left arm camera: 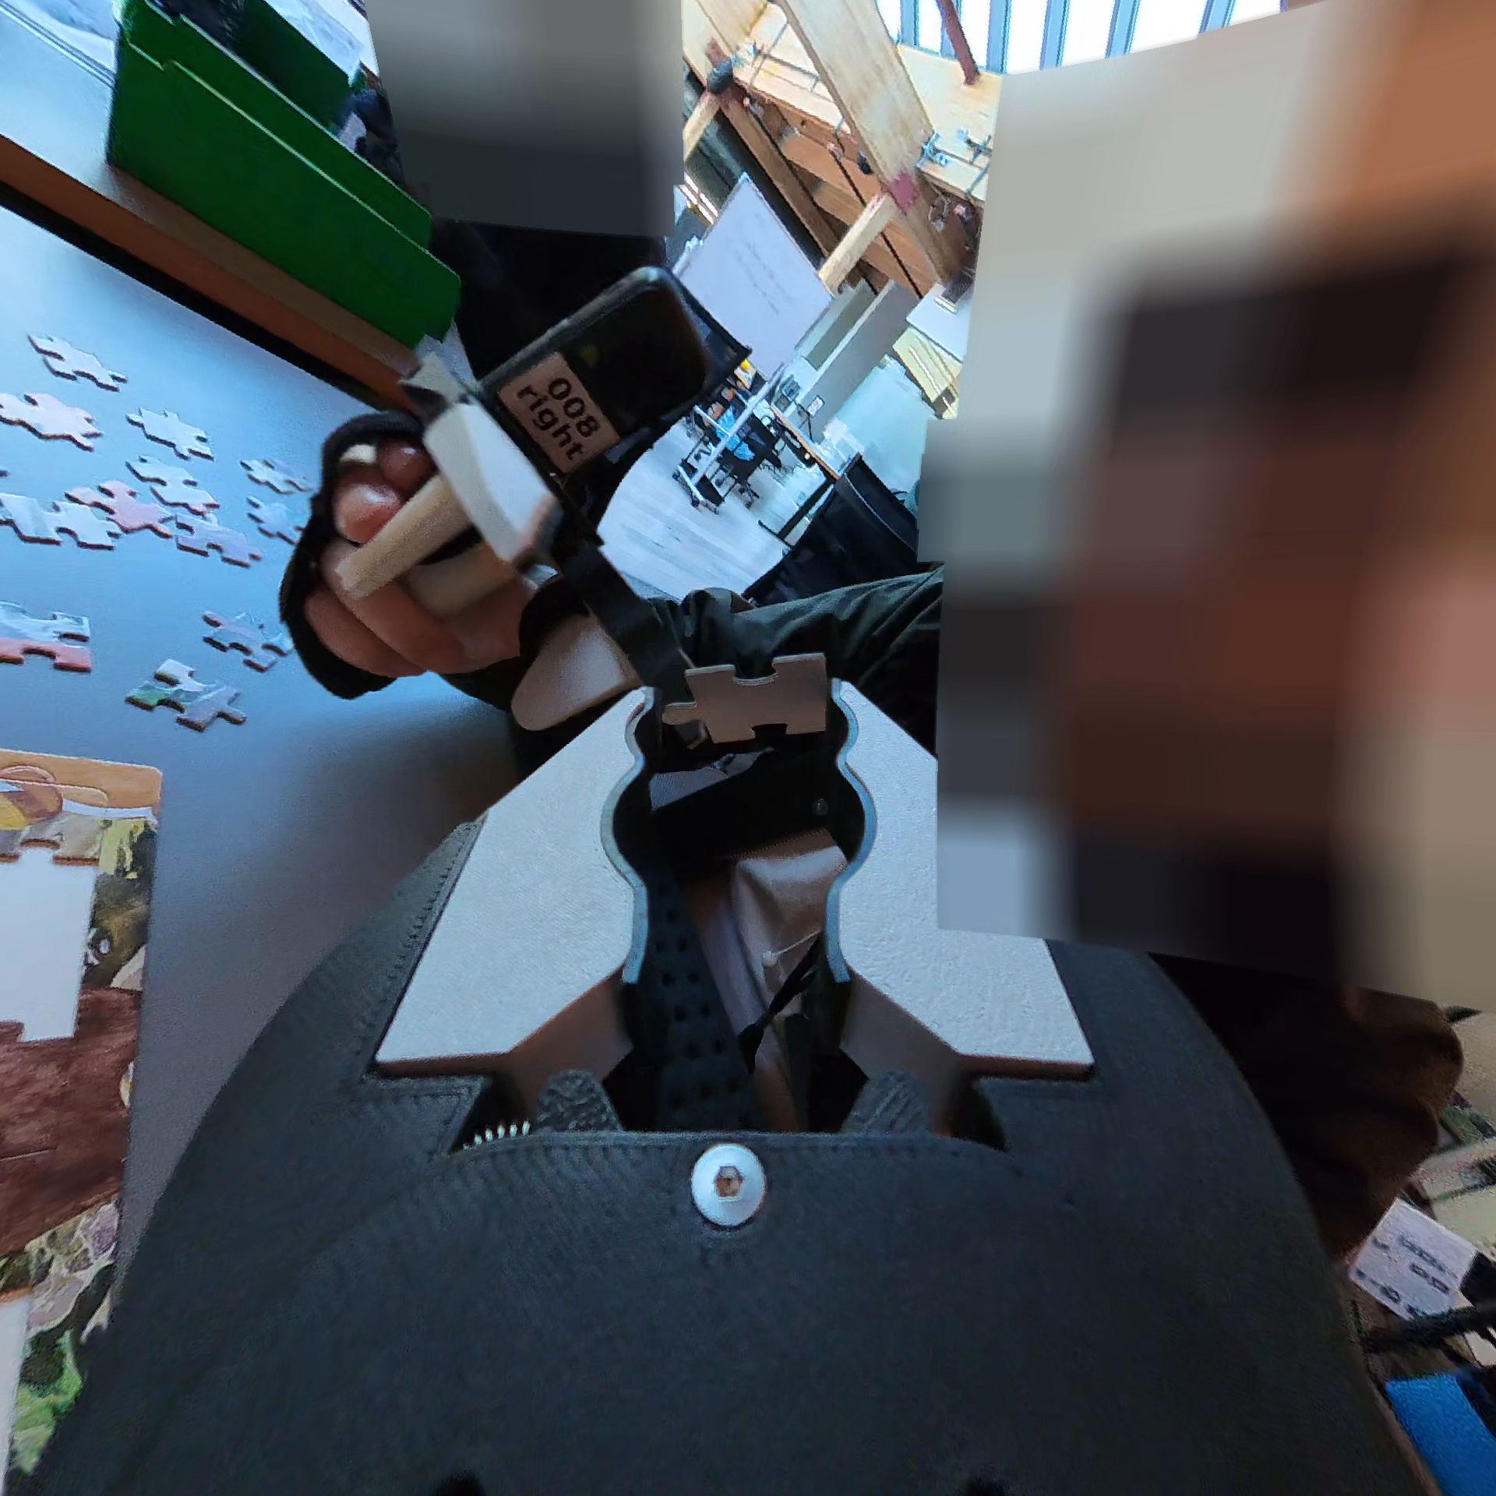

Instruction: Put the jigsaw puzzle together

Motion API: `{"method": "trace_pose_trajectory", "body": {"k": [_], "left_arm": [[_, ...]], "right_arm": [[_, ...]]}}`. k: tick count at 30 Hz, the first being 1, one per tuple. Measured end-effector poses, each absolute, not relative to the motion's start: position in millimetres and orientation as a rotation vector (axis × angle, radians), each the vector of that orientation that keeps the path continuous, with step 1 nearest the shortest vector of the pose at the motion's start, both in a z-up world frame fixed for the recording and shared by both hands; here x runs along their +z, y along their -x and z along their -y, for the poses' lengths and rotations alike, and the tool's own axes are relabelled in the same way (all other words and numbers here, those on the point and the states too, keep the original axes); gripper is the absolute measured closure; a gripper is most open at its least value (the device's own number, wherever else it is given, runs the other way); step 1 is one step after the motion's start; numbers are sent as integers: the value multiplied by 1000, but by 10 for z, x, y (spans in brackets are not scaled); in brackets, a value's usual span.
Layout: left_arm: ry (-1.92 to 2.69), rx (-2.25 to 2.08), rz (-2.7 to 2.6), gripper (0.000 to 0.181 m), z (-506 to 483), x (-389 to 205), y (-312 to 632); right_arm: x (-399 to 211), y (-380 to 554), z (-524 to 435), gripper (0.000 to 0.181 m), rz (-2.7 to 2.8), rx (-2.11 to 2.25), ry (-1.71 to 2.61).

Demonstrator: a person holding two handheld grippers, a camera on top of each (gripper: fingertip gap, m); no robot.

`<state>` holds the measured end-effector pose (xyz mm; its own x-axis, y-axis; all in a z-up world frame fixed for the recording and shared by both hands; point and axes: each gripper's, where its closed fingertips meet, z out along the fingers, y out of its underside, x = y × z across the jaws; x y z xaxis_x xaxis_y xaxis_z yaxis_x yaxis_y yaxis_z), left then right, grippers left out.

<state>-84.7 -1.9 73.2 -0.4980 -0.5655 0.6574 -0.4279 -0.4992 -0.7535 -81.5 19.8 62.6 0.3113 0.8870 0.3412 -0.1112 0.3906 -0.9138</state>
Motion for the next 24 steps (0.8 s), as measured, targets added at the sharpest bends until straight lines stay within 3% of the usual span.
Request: {"method": "trace_pose_trajectory", "body": {"k": [1, 5, 7, 15, 24], "left_arm": [[1526, -2158, -1534, 143, 37, 699, 821], [1553, -2193, -1555, 143, 68, 601, 736], [1553, -2216, -1556, 143, 75, 579, 714], [1727, -2194, -1469, 142, -114, 407, 752], [2076, -1889, -1355, 147, -414, -20, 784]], "right_arm": [[626, 845, -142, 120, 1058, 789, 920], [625, 922, -5, 132, 1112, 737, 881], [601, 925, 6, 147, 1126, 727, 883], [452, 903, -111, 148, 1173, 615, 939], [-223, 818, -563, 148, 1411, 17, 1070]]}}
